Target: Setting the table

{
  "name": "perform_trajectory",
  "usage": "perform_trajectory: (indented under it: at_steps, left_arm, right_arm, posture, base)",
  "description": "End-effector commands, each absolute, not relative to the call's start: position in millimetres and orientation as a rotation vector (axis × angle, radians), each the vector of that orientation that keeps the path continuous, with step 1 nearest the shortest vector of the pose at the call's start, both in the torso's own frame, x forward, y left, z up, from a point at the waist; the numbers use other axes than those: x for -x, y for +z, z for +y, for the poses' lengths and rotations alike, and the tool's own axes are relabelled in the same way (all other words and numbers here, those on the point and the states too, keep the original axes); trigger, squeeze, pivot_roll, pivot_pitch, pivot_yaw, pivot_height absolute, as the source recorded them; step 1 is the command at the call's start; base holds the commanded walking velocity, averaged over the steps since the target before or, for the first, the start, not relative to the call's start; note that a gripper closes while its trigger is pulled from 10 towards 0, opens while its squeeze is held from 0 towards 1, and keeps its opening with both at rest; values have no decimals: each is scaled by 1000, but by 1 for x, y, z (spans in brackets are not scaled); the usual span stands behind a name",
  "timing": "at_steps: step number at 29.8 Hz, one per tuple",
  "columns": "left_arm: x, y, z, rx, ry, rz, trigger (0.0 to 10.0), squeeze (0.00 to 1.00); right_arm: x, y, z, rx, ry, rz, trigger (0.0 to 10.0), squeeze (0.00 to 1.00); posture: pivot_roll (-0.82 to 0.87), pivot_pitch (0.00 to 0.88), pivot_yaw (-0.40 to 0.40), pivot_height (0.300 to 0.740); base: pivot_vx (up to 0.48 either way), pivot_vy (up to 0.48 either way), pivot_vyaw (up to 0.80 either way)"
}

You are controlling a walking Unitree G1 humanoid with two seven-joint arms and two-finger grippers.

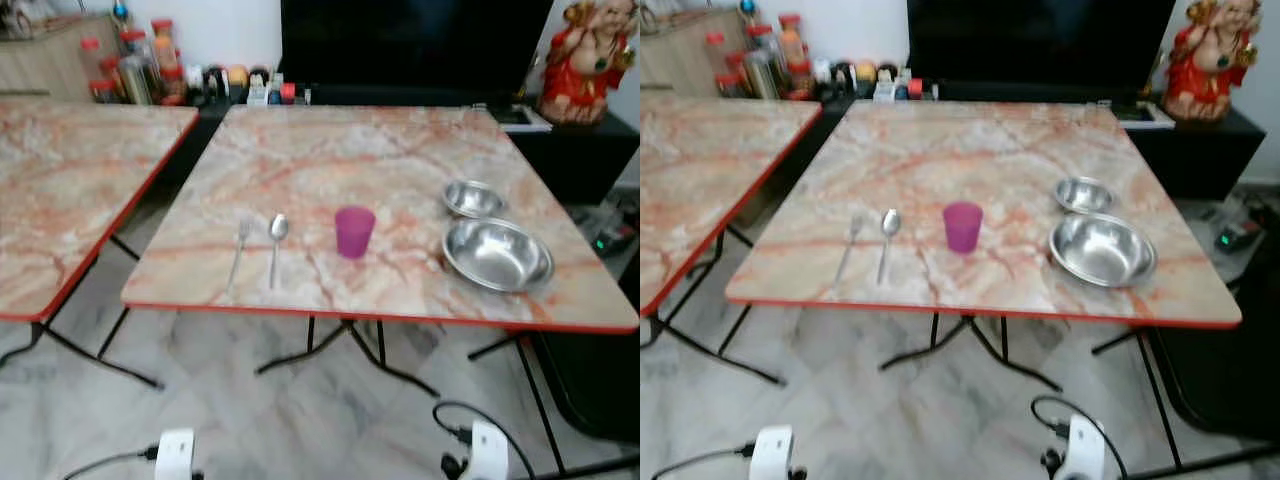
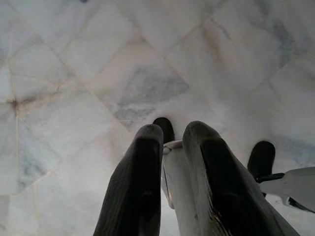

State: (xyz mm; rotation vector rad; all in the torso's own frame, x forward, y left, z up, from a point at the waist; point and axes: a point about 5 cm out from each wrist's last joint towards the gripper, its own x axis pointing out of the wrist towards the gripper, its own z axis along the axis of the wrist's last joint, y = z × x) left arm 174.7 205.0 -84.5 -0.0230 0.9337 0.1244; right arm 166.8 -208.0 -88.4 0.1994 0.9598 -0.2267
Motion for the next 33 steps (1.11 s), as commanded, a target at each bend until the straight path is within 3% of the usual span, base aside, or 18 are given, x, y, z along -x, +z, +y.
perform_trajectory:
  at_steps: [1,11,33]
  left_arm:
    - [-177,-84,205,14,118,931,10000,0]
    - [-178,-83,205,16,119,926,10000,0]
    - [-176,-84,207,25,120,932,10000,0]
  right_arm:
    - [-170,-86,-209,-201,-233,944,10000,0]
    - [-171,-86,-209,-200,-229,942,10000,0]
    - [-200,-71,-209,-201,-235,839,10000,0]
  posture:
    - [24,0,-19,728]
    - [24,0,-19,728]
    - [-8,0,2,728]
  base:
    - [0,-292,0]
    - [0,-303,0]
    - [0,0,0]
